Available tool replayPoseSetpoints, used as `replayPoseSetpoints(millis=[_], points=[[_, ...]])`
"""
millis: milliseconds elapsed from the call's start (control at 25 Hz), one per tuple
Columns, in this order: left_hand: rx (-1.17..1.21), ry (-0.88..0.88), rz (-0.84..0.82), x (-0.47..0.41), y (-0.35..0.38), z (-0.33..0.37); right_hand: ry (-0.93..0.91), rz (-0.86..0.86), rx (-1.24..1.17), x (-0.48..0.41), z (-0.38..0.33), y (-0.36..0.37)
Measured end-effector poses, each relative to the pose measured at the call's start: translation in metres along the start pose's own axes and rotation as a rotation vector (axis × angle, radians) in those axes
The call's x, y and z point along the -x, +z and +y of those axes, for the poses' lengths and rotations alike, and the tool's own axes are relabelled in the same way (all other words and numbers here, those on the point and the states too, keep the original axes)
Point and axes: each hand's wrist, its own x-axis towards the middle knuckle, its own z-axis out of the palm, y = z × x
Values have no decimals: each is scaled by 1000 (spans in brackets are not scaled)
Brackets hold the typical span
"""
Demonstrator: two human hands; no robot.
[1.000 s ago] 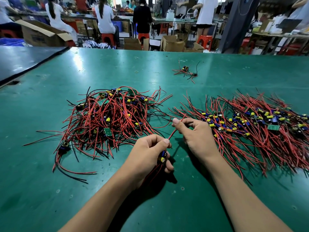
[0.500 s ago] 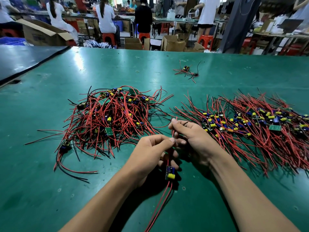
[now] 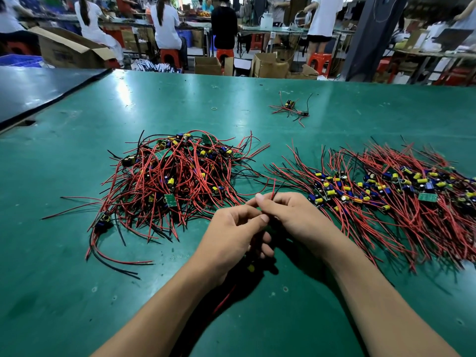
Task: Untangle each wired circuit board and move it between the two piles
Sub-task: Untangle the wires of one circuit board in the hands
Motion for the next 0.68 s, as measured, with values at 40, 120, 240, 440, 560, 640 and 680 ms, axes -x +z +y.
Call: replayPoseSetpoints(millis=[40,120,240,440,560,640,680], points=[[2,-8,-8,1,0,1,-20,34,74,0,-1,-2],[8,-23,-17,2,0,2,-53,94,214,-2,0,-4],[-3,-32,-37,2,-1,4,-114,191,343,-4,0,-9],[-19,-46,-60,2,-3,6,-290,399,519,-7,3,-18],[-15,-49,-55,2,-3,7,-372,483,567,-10,8,-16],[15,-62,-60,2,-3,6,-327,501,515,-12,9,-17],[8,-71,-77,3,-5,6,-278,508,392,-13,9,-19]])
